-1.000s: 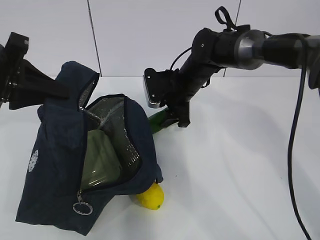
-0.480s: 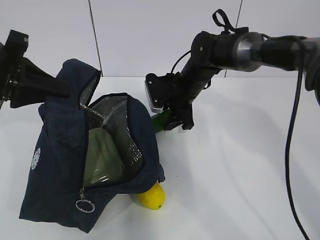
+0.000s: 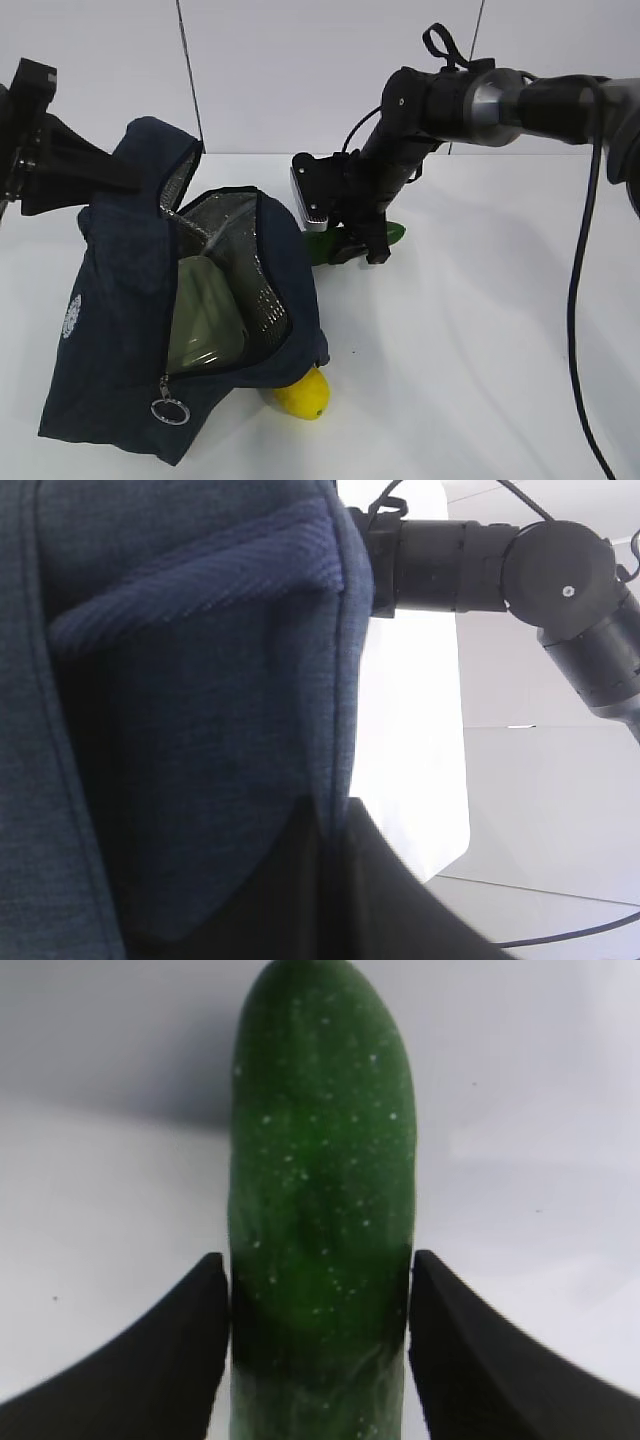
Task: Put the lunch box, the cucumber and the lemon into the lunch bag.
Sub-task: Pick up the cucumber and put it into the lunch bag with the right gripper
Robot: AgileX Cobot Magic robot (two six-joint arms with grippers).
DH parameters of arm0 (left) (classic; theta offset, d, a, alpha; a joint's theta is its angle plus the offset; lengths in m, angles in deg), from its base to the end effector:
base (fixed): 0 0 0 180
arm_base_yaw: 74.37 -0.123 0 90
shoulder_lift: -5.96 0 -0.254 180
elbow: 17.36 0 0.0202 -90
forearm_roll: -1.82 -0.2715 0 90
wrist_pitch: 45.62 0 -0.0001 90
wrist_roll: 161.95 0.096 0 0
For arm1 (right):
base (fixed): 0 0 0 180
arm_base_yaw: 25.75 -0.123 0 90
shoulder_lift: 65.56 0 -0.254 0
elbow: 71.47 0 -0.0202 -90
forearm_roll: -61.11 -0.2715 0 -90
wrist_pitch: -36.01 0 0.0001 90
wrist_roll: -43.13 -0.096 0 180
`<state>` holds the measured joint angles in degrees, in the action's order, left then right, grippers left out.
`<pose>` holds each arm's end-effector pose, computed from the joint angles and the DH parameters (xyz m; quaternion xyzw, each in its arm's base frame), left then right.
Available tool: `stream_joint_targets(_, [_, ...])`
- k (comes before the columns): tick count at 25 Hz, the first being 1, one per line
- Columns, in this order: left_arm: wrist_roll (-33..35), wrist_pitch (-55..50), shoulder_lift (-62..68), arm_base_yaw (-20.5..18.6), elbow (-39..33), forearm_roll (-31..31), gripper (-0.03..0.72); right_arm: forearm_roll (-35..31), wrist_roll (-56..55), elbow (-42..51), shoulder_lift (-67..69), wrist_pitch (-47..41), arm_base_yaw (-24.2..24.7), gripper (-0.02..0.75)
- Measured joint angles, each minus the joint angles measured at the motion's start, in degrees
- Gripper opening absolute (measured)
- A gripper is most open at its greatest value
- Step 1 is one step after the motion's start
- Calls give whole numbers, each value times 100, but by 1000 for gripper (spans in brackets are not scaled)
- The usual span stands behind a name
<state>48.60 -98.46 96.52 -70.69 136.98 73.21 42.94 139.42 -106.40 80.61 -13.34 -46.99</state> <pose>0.2909 -0.0914 0.2277 -0.0550 0.8628 -0.4649 0.1907 0.4620 0.2040 0.0977 -0.7901 0.5741 0.0060 0.2145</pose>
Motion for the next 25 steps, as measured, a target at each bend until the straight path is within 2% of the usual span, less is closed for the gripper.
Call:
stream_joint_targets(3, [0, -9, 0, 0, 0, 0, -7, 0, -41, 0, 0, -82, 0, 387])
stream_joint_targets(6, [11, -48, 0, 0, 0, 0, -7, 0, -76, 0, 0, -156, 0, 351])
stream_joint_targets(15, [20, -85, 0, 0, 0, 47, -7, -278, -115, -26, -48, -843, 0, 346])
stream_joint_targets(19, [65, -85, 0, 0, 0, 57, -7, 81, -477, -178, -276, -1278, 0, 346])
stream_joint_targets(25, [136, -7, 0, 0, -3, 57, -7, 819, -1904, -475, -694, -1854, 22, 346])
